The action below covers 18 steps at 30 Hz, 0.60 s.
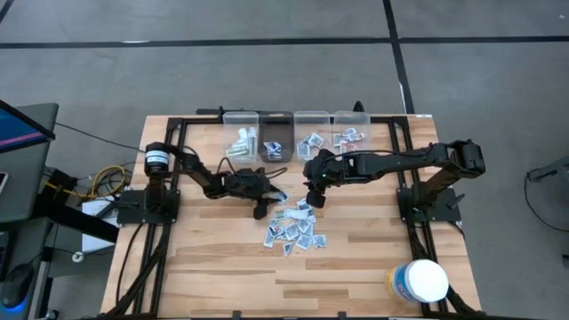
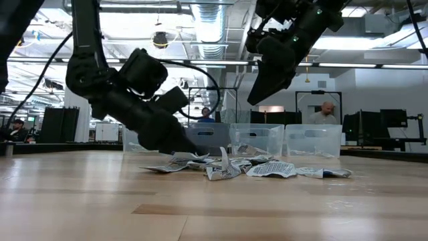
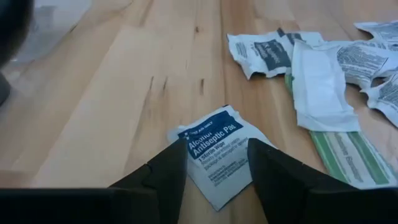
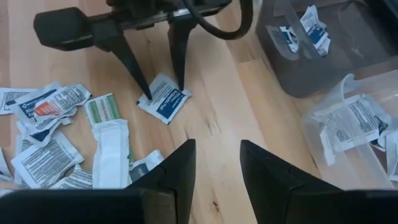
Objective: Pick & Place First Aid Supplies
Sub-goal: Put the alcohol pad into the black bin
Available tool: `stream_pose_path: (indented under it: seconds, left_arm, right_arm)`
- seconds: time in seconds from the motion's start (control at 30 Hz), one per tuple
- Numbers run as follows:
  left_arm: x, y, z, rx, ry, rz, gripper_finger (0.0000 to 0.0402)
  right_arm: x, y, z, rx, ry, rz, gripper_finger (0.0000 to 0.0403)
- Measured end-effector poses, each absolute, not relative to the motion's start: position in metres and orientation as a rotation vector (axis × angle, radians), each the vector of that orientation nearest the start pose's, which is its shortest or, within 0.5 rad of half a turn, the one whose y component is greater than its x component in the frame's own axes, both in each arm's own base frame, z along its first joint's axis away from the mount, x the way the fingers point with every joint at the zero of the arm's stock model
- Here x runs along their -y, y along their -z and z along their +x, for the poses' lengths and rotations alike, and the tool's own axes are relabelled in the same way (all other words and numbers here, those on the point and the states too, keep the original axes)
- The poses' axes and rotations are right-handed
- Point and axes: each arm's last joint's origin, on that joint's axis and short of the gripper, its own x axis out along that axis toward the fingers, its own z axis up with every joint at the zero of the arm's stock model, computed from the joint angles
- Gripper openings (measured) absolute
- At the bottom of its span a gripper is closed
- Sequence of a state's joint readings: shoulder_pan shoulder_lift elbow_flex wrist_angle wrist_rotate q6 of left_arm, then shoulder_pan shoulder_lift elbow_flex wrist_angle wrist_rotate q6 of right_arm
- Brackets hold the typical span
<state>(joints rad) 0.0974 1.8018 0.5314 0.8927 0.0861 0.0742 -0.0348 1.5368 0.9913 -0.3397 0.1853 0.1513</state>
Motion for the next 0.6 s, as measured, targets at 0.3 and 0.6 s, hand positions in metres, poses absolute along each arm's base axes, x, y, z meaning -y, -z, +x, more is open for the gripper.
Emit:
stream_pose_path:
  seconds: [0.3,0.6]
  left_arm:
    - [-0.023,-0.102,0.299,-0.406,0.018,0.036,0.0092]
    - [-0.016,-0.107,0.298,-0.397,0.037,0.038,0.0015]
  right_arm:
    - [0.015,-0.217,0.312,-0.866,0.273,0.08,0.012]
    - [0.015,-0.217,0.312,-0.867,0.272,0.08,0.012]
